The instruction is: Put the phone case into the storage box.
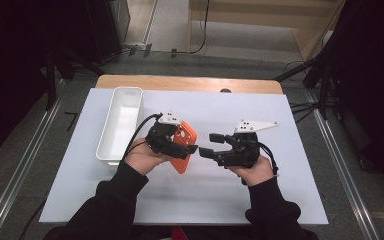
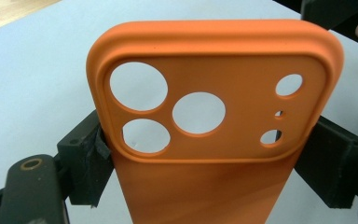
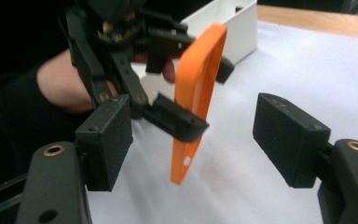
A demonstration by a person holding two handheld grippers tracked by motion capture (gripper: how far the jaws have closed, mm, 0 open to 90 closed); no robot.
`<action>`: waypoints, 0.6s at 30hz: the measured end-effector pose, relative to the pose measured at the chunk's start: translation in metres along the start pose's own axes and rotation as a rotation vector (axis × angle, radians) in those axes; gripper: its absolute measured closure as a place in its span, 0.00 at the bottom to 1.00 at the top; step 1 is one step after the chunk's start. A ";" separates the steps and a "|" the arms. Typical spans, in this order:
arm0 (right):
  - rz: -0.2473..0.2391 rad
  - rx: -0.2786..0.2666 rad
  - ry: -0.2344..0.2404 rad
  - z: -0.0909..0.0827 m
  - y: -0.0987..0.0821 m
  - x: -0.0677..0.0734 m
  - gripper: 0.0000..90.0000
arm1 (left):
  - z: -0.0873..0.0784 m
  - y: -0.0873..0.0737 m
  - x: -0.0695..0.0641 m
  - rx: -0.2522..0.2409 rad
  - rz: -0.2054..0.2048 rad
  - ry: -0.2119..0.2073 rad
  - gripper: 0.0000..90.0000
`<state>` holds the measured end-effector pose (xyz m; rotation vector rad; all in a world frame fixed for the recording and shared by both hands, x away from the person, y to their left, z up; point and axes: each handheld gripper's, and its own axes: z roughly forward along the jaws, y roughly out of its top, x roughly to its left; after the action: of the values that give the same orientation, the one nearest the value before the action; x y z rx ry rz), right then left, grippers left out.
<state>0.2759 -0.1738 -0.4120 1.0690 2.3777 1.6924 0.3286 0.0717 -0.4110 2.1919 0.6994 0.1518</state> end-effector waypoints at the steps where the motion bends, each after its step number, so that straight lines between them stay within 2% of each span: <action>1: -0.007 0.011 0.000 0.000 -0.001 0.000 0.29 | 0.000 0.000 0.000 -0.001 -0.001 -0.002 0.17; 7: -0.022 0.042 0.015 0.002 -0.008 0.000 0.27 | -0.002 0.001 0.000 0.006 0.004 -0.012 0.17; 11: -0.048 0.084 0.003 0.006 -0.014 0.002 0.27 | -0.003 0.001 0.000 0.005 0.004 -0.014 0.17; 18: -0.044 0.116 -0.003 0.007 -0.026 -0.001 0.26 | -0.004 0.001 0.000 0.002 0.006 -0.017 0.17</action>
<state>0.2660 -0.1727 -0.4375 1.0241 2.5060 1.5553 0.3279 0.0741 -0.4075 2.1944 0.6841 0.1349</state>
